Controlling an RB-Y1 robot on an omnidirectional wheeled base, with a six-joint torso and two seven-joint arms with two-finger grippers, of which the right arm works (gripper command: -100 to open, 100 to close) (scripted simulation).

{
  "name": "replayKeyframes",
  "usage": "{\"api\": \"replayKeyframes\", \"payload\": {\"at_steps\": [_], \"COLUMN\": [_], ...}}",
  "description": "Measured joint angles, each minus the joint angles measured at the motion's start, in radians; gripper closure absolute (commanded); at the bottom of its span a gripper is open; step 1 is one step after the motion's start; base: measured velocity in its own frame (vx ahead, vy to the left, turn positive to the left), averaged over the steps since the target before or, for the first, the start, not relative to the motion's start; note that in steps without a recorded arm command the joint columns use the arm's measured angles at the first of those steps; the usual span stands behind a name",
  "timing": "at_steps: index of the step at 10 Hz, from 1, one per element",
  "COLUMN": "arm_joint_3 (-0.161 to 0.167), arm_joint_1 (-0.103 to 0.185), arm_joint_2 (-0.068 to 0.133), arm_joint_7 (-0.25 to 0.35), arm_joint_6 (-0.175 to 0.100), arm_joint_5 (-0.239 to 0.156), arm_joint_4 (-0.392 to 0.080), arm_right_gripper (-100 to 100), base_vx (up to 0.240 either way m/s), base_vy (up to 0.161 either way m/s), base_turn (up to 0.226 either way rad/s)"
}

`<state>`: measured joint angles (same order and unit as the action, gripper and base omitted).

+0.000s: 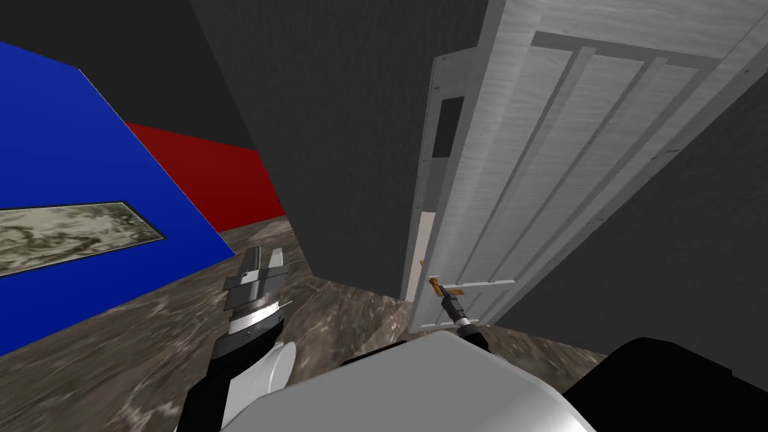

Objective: Pull the door open

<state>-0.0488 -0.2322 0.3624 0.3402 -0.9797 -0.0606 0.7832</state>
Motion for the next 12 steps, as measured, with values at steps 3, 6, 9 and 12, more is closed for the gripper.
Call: {"api": "replayKeyframes", "payload": {"at_steps": [3, 6, 9, 12], "arm_joint_3": [0.012, 0.028, 0.026, 0.017], "arm_joint_1": [-0.011, -0.052, -0.016, 0.052], "arm_joint_2": [0.019, 0.042, 0.035, 0.029], "arm_joint_7": [0.022, 0.049, 0.047, 0.042], "arm_joint_6": [-0.058, -0.102, -0.097, -0.098], "arm_joint_5": [0.007, 0.016, 0.024, 0.033], "arm_joint_4": [-0.040, -0.029, -0.062, -0.126], "arm_right_gripper": [100, 100, 100, 100], "base_vx": [-0.183, -0.185, -0.218, -0.214], "base_vy": [-0.036, -0.048, -0.051, -0.027], "base_turn": [0.170, 0.093, 0.141, 0.103]}}
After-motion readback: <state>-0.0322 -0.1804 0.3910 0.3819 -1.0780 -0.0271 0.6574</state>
